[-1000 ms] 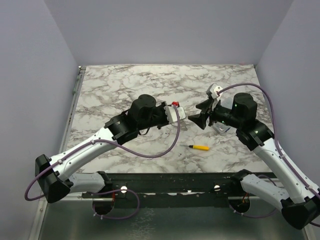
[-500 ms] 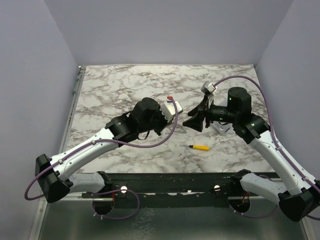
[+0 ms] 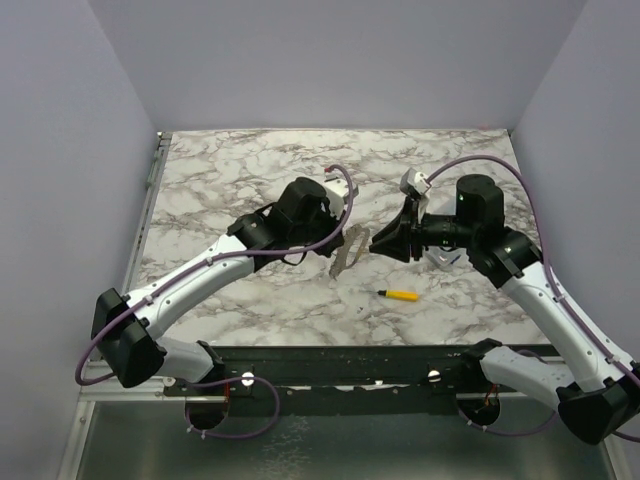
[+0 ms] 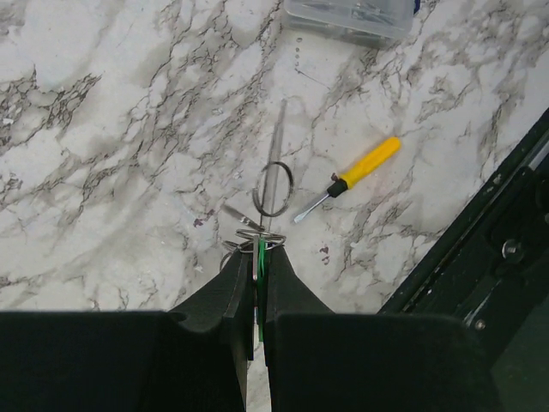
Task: Remove the keys from the keyring
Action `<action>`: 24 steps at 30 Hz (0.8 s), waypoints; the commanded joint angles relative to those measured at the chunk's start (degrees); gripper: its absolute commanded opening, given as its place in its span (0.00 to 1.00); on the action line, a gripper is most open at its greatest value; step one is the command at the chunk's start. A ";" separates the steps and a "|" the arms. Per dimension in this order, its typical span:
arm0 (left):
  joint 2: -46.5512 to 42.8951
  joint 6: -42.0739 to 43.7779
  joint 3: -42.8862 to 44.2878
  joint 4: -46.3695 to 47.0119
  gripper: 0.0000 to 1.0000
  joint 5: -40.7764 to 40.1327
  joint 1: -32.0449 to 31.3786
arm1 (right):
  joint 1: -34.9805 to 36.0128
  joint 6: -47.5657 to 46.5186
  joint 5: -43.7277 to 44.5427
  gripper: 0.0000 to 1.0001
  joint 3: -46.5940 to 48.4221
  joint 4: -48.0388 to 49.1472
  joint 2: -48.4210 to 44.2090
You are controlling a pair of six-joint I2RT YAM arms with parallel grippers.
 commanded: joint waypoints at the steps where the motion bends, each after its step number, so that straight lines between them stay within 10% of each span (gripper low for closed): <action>1: 0.98 -6.34 3.11 1.42 0.00 7.02 2.97 | -0.09 -4.48 -1.24 0.30 -2.43 1.45 -0.78; 24: -4.66 0.65 1.44 12.74 0.00 25.11 3.16 | 0.70 -18.70 -1.34 0.22 -11.82 21.23 -2.20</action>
